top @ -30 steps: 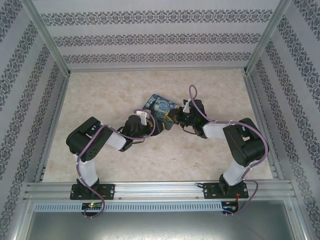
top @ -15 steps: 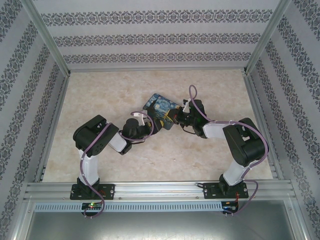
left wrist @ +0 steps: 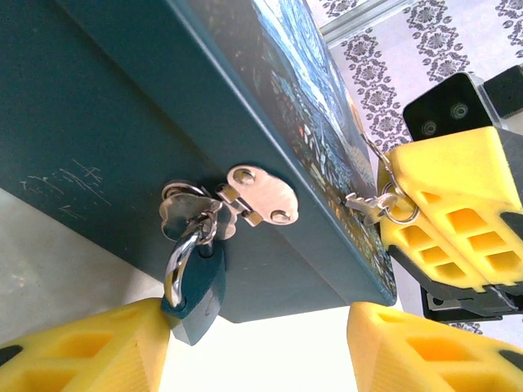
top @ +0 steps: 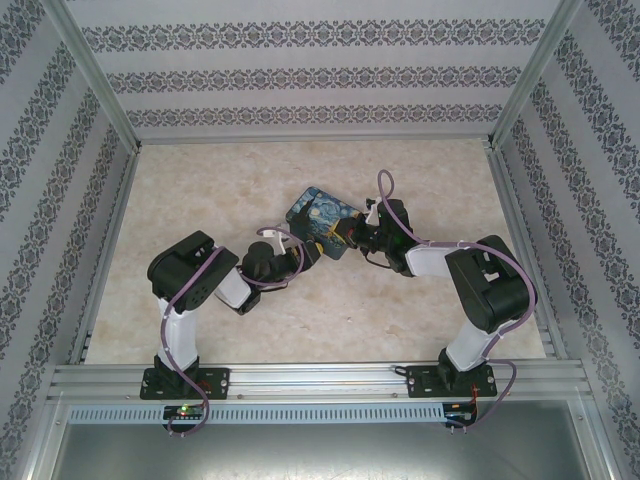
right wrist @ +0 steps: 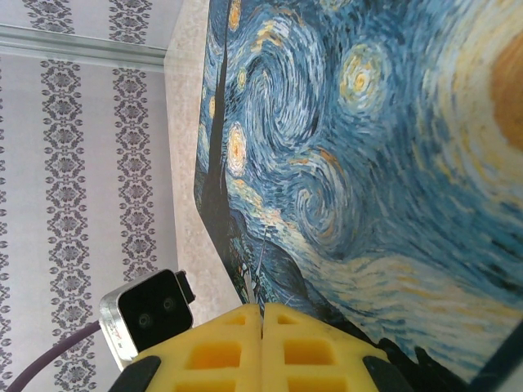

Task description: Unlock the padlock with the key

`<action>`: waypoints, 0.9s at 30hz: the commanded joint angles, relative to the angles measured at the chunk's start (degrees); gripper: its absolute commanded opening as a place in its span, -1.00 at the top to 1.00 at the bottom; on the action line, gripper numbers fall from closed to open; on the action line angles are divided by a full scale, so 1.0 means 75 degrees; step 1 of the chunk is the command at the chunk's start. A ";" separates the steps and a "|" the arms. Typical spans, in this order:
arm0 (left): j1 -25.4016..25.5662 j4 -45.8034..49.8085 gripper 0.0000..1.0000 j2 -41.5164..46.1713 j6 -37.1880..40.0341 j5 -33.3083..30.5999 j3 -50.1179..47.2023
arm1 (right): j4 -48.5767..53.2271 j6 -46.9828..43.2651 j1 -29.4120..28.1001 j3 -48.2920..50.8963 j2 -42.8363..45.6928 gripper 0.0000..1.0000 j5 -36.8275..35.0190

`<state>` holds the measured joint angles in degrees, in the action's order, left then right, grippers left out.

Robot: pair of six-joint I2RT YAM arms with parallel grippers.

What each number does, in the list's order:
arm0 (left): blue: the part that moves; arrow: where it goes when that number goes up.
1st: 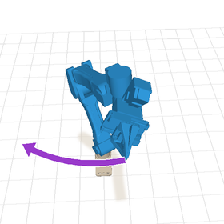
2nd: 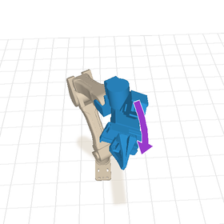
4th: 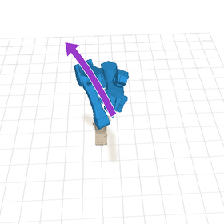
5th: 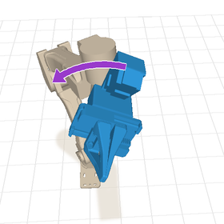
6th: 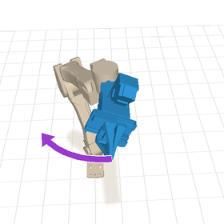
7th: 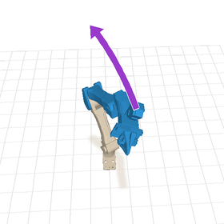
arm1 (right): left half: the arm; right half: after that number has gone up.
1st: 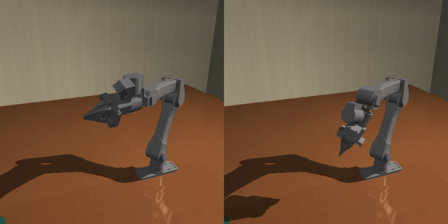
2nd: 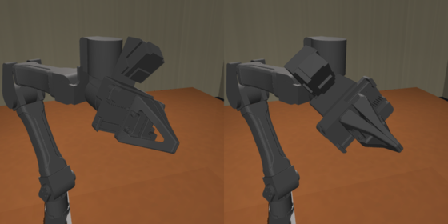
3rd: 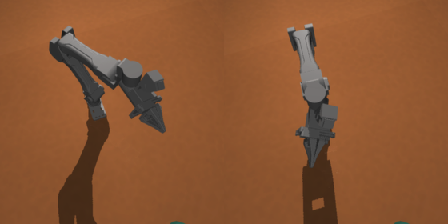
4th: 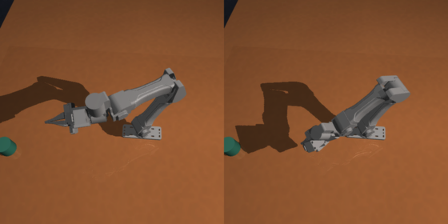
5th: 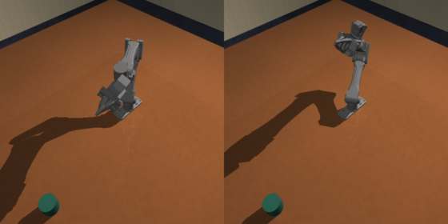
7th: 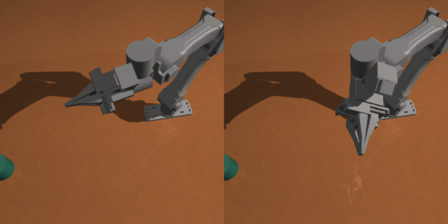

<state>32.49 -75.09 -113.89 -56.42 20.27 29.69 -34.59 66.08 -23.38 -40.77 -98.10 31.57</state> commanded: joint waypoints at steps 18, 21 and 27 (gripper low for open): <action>0.0064 -0.0542 0.07 -0.0729 -0.0527 -0.0568 0.0181 | 0.0552 -0.0086 -0.0060 -0.0001 -0.0413 1.00 -0.0096; 0.0063 -0.0513 0.17 -0.0718 -0.0539 -0.0628 0.0167 | 0.0551 -0.0095 -0.0059 0.0011 -0.0408 1.00 -0.0096; 0.0060 -0.0453 0.33 -0.0718 -0.0533 -0.0692 0.0136 | 0.0545 -0.0096 -0.0042 0.0033 -0.0408 1.00 -0.0097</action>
<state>32.62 -78.81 -118.34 -60.31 16.32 31.24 -35.00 66.08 -23.40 -41.41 -98.85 32.03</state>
